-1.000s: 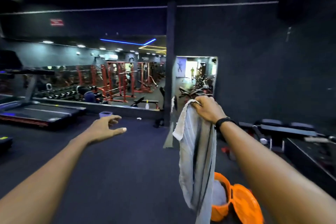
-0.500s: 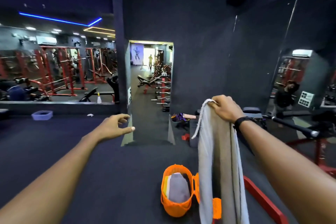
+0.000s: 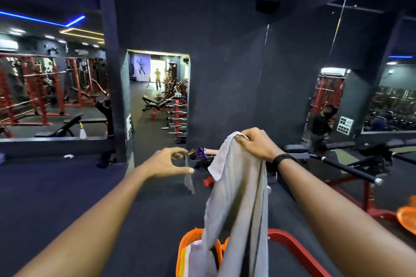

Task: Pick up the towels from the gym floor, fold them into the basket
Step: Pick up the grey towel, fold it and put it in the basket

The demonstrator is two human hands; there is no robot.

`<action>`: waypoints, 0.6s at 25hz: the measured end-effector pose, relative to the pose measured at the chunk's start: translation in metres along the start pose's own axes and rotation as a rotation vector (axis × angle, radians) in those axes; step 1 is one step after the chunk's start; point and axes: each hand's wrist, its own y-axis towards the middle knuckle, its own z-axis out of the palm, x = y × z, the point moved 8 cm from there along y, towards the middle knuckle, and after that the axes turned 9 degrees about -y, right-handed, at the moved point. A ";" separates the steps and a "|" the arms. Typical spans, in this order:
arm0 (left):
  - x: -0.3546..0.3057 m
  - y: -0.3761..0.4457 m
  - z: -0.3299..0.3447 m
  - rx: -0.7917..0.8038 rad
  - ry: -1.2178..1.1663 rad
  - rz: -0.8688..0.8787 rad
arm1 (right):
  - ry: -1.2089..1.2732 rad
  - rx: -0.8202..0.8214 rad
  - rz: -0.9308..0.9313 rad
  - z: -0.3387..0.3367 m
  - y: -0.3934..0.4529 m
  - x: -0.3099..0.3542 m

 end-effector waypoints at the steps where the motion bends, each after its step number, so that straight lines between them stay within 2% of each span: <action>1: -0.007 0.014 0.014 0.028 0.023 0.032 | 0.023 -0.004 -0.020 0.003 0.011 0.000; 3: -0.015 0.049 0.041 0.037 0.048 0.100 | 0.105 0.008 -0.049 0.014 0.035 -0.010; 7: -0.025 0.118 0.066 -0.101 -0.014 0.192 | 0.272 0.048 -0.059 0.032 0.085 -0.049; 10: -0.038 0.163 0.054 -0.292 -0.260 0.181 | 0.267 0.072 -0.076 0.040 0.120 -0.088; 12: -0.050 0.186 0.039 -0.378 -0.391 0.154 | 0.214 0.149 -0.105 0.052 0.138 -0.109; 15: -0.076 0.224 0.036 -0.370 -0.261 0.176 | 0.331 0.313 -0.196 0.072 0.161 -0.119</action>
